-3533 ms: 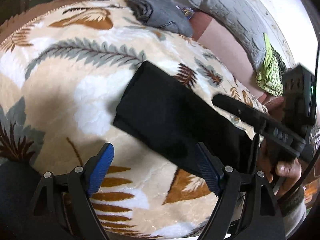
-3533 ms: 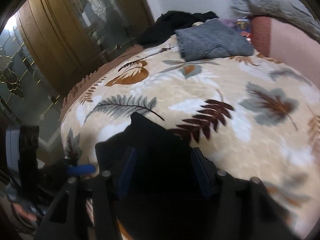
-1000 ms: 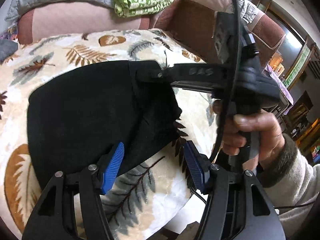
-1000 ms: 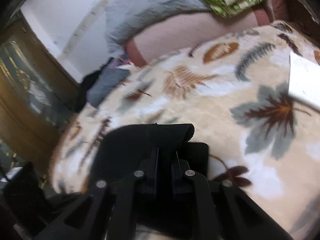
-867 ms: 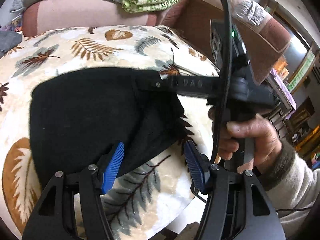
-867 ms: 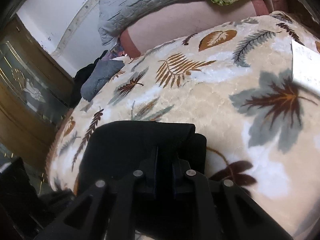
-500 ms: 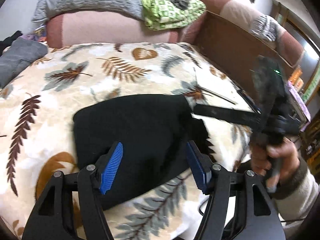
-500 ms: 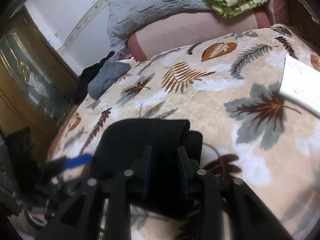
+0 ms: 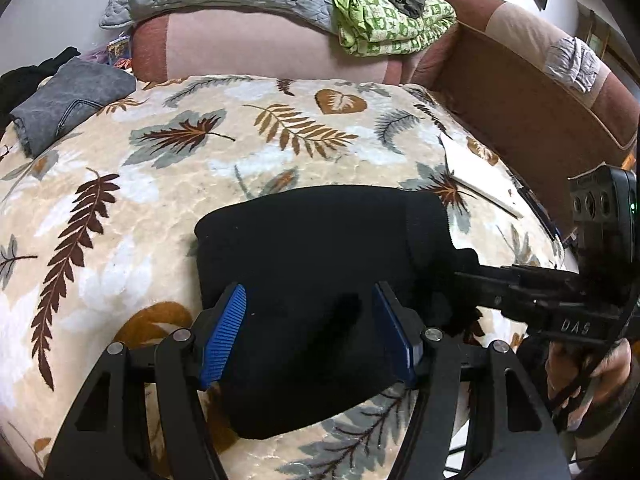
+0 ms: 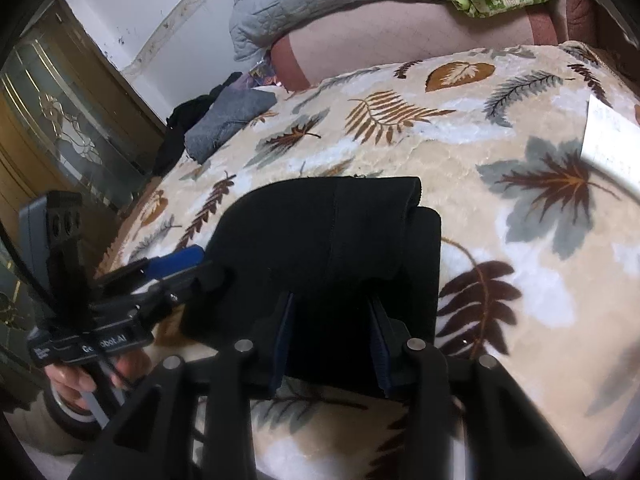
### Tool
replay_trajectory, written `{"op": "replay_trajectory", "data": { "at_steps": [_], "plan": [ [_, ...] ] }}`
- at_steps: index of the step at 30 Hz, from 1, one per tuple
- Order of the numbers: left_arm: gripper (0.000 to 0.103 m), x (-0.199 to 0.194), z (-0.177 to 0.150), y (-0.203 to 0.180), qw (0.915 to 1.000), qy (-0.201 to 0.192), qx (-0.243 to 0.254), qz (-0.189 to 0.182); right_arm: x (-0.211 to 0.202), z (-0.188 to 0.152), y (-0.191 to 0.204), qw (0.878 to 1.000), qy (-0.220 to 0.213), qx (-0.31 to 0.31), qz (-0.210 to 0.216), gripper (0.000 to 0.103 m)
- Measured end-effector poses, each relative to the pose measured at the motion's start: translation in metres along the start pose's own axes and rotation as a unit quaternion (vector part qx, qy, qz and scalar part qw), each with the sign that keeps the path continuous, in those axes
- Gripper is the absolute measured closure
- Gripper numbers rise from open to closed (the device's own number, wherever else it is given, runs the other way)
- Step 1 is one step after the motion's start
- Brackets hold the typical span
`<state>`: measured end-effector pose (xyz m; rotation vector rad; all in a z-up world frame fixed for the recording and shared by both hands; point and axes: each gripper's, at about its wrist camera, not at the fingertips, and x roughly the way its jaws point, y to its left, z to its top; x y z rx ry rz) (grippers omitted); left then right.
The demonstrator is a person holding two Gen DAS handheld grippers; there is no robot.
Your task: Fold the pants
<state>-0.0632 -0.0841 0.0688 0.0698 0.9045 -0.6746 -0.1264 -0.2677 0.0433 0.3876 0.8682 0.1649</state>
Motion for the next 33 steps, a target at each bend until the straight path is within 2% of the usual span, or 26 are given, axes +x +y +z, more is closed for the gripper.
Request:
{"op": "replay_trajectory", "data": {
  "at_steps": [2,5,16,18,22,26,29,33],
  "plan": [
    [0.039,0.0,0.0,0.0,1.0,0.001,0.0,0.004,-0.004,0.0,0.002,1.0,-0.006,-0.013,-0.008,0.099],
    [0.039,0.0,0.001,0.0,1.0,0.0,0.0,0.0,-0.016,0.0,0.004,1.0,-0.019,-0.02,-0.001,0.099],
    [0.039,-0.003,0.008,-0.009,0.9999,-0.008,0.013,-0.003,-0.04,-0.004,-0.001,0.999,-0.04,-0.027,-0.023,0.1],
    [0.038,-0.003,0.006,-0.012,0.9998,-0.01,0.015,-0.004,-0.04,-0.007,-0.006,0.999,-0.034,-0.023,-0.025,0.1],
    [0.031,0.002,-0.002,-0.013,0.9998,-0.008,0.016,-0.005,-0.024,-0.015,-0.016,0.999,-0.005,-0.014,-0.032,0.1],
    [0.031,0.014,-0.013,-0.015,0.9994,-0.003,0.029,0.016,-0.01,-0.02,-0.019,0.999,0.008,-0.015,-0.033,0.1],
    [0.029,0.017,-0.016,-0.014,0.9994,-0.006,0.029,0.018,-0.013,-0.018,-0.019,0.999,0.012,-0.014,-0.03,0.099],
    [0.029,0.008,-0.008,-0.013,0.9995,-0.003,0.027,0.016,-0.027,-0.013,-0.015,0.999,0.006,-0.023,-0.041,0.092]
  ]
}}
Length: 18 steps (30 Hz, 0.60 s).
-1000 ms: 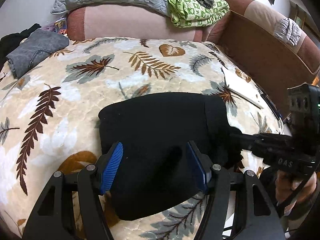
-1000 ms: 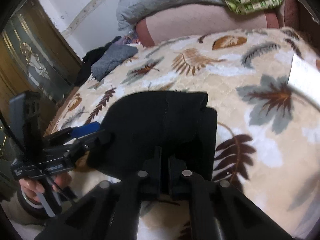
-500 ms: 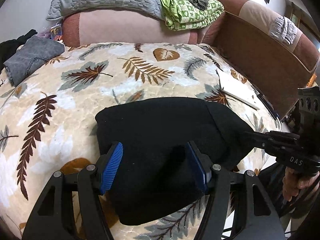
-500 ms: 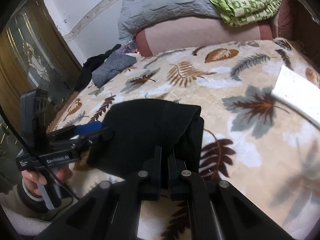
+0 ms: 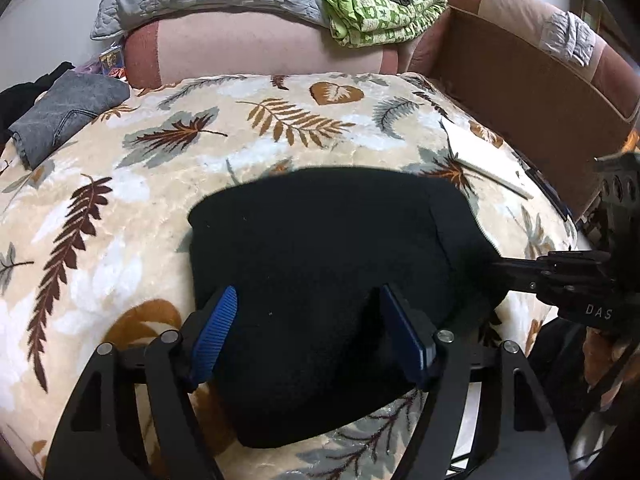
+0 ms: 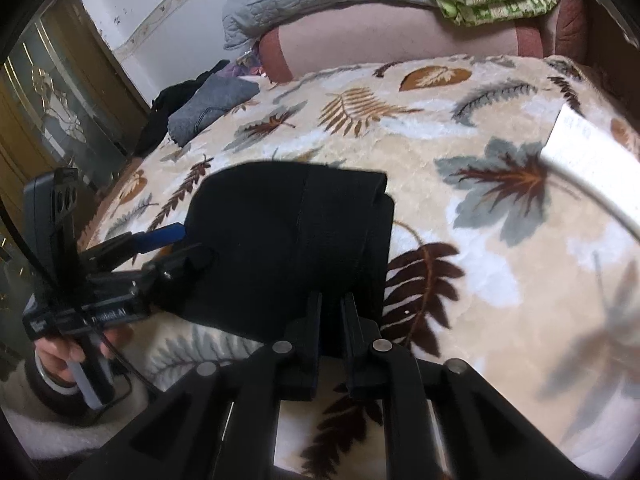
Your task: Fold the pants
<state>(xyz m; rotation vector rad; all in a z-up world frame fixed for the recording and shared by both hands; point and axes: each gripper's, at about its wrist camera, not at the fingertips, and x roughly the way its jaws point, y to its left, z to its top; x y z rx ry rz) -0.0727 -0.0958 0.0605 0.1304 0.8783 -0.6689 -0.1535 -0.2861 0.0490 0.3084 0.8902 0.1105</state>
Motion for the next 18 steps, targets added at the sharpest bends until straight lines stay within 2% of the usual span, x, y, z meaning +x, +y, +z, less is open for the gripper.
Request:
{"op": "replay_trajectory", "data": {
  "at_steps": [4,9,15,18],
  "plan": [
    [0.029,-0.009,0.016,0.013,0.9996,-0.019,-0.019,-0.002,-0.016,0.014,0.003,0.999,-0.038,-0.002,0.005,0.092],
    [0.029,0.003,0.032,0.02,0.9994,-0.014,-0.031,0.012,0.003,0.04,0.017,0.999,-0.053,-0.011,0.0,0.092],
    [0.029,0.027,0.037,0.025,0.9987,0.007,-0.043,0.025,0.05,0.054,0.012,1.0,-0.023,0.001,-0.016,0.092],
    [0.024,0.037,0.035,0.029,0.9982,0.01,-0.052,0.029,0.063,0.052,0.002,1.0,-0.007,0.013,-0.02,0.092]
  ]
}}
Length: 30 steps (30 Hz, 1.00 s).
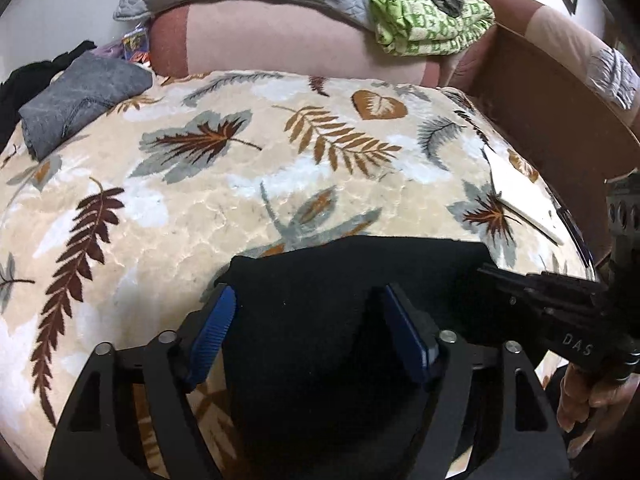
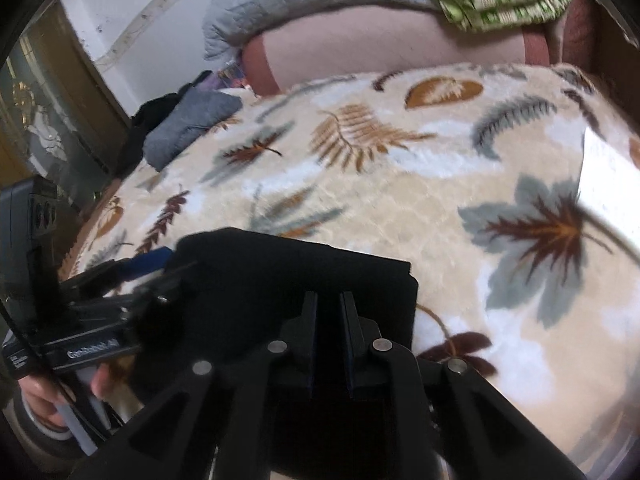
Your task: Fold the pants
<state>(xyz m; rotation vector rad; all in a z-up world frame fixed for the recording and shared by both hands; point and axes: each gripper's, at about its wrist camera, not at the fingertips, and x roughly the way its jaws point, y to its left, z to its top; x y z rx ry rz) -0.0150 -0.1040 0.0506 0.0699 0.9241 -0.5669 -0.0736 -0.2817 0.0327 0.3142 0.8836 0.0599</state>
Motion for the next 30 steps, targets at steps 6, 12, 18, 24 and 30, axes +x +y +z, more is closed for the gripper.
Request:
{"op": "replay_trajectory", "data": {
  "at_steps": [6,12,18,24,30],
  "plan": [
    [0.017,0.011,-0.003,-0.001,0.9999,-0.008,-0.001,0.007,0.007,0.001,-0.011,1.0,0.003,0.01,0.013,0.092],
    [0.017,-0.008,-0.004,0.004,0.9998,-0.004,-0.015,-0.01,-0.023,-0.004,0.01,0.999,0.003,-0.021,0.024,0.066],
    [0.017,-0.036,-0.025,0.005,0.9993,-0.017,-0.027,-0.022,-0.04,-0.033,0.031,0.997,0.007,-0.072,-0.012,0.067],
    [0.017,-0.025,-0.049,-0.003,0.9996,0.009,-0.023,-0.013,-0.04,-0.057,0.021,0.994,0.015,-0.085,-0.065,0.054],
    [0.016,-0.024,-0.052,-0.001,0.9995,0.006,-0.031,-0.009,-0.04,-0.06,-0.002,1.0,0.018,-0.019,-0.017,0.052]
  ]
}}
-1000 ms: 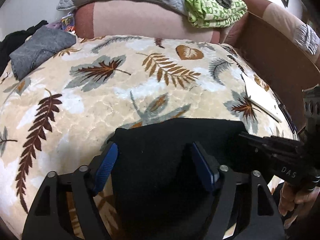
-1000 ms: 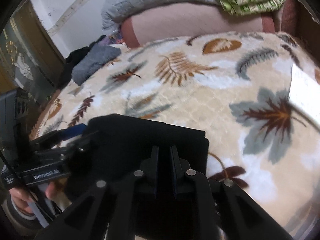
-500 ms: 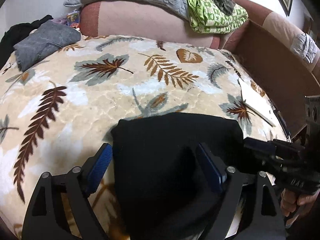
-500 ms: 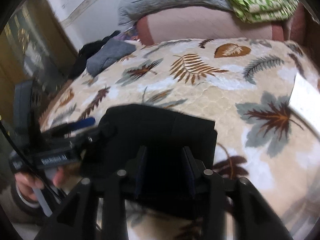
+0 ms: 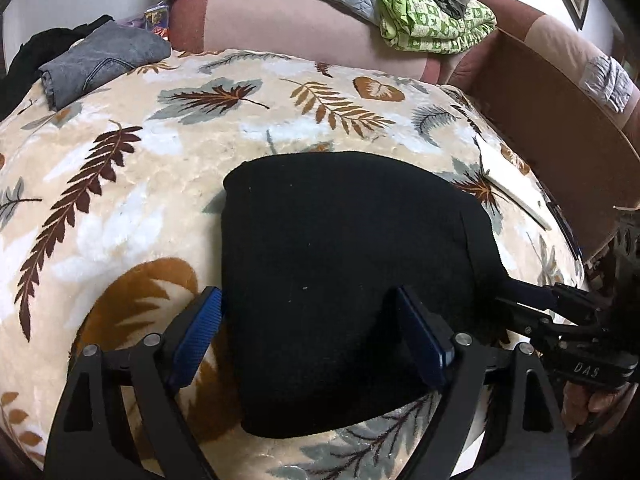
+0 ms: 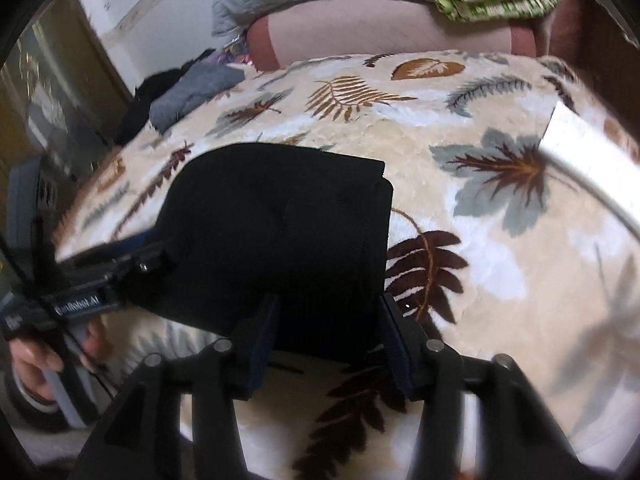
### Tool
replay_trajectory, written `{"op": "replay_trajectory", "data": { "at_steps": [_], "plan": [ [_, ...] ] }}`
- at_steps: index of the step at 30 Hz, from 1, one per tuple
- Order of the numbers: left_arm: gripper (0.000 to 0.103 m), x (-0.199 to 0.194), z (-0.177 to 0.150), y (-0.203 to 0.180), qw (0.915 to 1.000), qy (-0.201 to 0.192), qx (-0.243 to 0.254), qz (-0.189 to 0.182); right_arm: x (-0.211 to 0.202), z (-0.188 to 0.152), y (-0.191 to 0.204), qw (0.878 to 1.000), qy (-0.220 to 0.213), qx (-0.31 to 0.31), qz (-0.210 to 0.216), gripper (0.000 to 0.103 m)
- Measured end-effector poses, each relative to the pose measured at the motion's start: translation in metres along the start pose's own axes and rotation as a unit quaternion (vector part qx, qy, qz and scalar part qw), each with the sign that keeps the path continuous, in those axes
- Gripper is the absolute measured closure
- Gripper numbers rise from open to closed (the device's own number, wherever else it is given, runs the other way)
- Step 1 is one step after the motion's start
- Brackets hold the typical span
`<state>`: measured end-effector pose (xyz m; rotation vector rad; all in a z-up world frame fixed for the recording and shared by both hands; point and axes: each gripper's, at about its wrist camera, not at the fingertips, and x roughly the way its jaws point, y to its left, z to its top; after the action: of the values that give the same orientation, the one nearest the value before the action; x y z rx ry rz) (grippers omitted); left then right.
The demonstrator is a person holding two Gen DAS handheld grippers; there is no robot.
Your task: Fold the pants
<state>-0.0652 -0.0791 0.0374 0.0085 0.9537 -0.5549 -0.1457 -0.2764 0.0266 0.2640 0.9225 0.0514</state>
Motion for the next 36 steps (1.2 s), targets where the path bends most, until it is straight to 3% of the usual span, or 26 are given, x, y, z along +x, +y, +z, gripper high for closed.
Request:
{"op": "replay_trajectory", "data": {
  "at_steps": [5,12,18,23,30,34,36],
  "plan": [
    [0.016,-0.009,0.004,0.001,1.0,0.0,-0.001,0.002,-0.011,0.011,-0.003,0.999,-0.017,0.019,0.028,0.051],
    [0.016,-0.012,0.012,0.019,0.9998,0.002,-0.019,-0.003,0.009,0.024,-0.014,0.996,-0.004,0.054,0.07,0.041],
    [0.016,-0.003,0.012,0.035,0.9973,0.02,-0.055,-0.044,0.025,0.029,-0.029,0.993,0.005,0.086,0.086,0.037],
    [0.016,-0.003,0.014,0.038,0.9959,0.016,-0.061,-0.066,0.033,0.029,-0.036,0.989,0.007,0.1,0.106,0.036],
    [0.016,0.014,0.012,0.037,0.9924,0.039,-0.068,-0.095,0.048,0.031,-0.045,0.982,0.014,0.124,0.143,0.032],
    [0.007,0.024,0.012,0.038,0.9899,0.043,-0.083,-0.107,0.051,0.03,-0.042,0.982,0.006,0.117,0.146,0.032],
    [0.003,0.026,0.012,0.036,0.9895,0.038,-0.087,-0.108,0.05,0.03,-0.04,0.983,0.001,0.114,0.144,0.043]
  ]
}}
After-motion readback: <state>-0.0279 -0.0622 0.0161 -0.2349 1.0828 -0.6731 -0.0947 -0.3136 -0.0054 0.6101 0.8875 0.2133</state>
